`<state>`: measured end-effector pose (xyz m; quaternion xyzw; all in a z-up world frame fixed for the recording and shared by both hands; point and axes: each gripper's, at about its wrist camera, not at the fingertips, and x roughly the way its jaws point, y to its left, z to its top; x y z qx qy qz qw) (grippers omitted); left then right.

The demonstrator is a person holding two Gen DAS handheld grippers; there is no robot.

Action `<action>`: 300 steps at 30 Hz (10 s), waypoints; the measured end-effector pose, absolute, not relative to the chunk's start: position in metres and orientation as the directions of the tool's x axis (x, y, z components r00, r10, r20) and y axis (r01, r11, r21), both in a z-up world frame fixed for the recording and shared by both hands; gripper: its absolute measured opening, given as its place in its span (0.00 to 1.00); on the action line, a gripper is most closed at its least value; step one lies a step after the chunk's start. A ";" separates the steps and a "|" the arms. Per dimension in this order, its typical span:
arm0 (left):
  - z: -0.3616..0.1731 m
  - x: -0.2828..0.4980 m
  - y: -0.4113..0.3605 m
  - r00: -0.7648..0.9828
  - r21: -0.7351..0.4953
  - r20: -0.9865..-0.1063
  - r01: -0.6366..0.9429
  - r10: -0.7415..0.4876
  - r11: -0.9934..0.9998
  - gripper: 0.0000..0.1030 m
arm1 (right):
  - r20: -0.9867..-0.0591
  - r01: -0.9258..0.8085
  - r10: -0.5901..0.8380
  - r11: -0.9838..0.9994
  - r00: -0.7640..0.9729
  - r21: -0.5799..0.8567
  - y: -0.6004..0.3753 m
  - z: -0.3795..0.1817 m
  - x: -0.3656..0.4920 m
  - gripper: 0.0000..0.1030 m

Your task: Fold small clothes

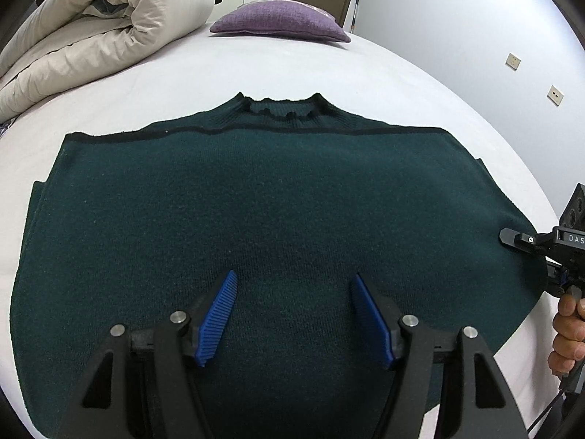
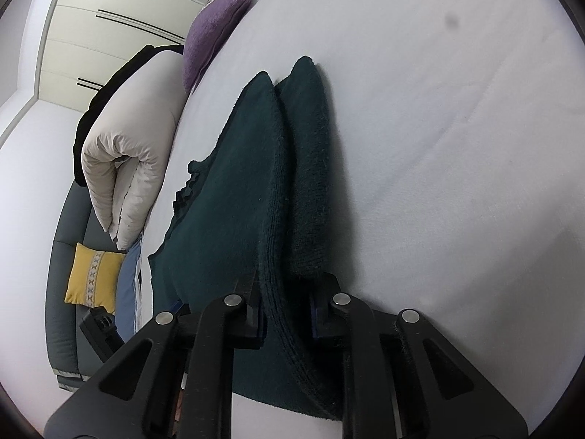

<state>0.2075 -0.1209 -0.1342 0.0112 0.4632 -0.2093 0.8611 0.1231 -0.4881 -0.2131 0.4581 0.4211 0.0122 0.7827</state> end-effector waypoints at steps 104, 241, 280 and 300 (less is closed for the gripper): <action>-0.077 0.251 0.105 0.572 -0.498 -0.676 0.109 -0.464 0.860 0.24 | -0.688 -0.171 0.454 0.881 0.567 0.440 -0.252 -0.118 0.164 0.55; -0.150 0.068 0.075 0.288 -0.707 -0.648 0.116 -0.705 0.698 0.42 | -0.542 0.114 0.679 0.568 0.496 0.815 -0.361 -0.185 -0.067 0.43; 0.086 -0.116 0.016 0.973 0.220 -0.230 0.044 0.008 0.975 1.00 | -0.232 0.098 -0.056 0.979 0.971 0.176 -0.278 0.118 -0.210 1.00; -0.016 -0.048 0.032 0.697 -0.016 -0.712 0.106 -0.086 0.994 1.00 | -0.681 0.207 -0.060 0.969 0.730 0.136 -0.251 -0.006 -0.134 1.00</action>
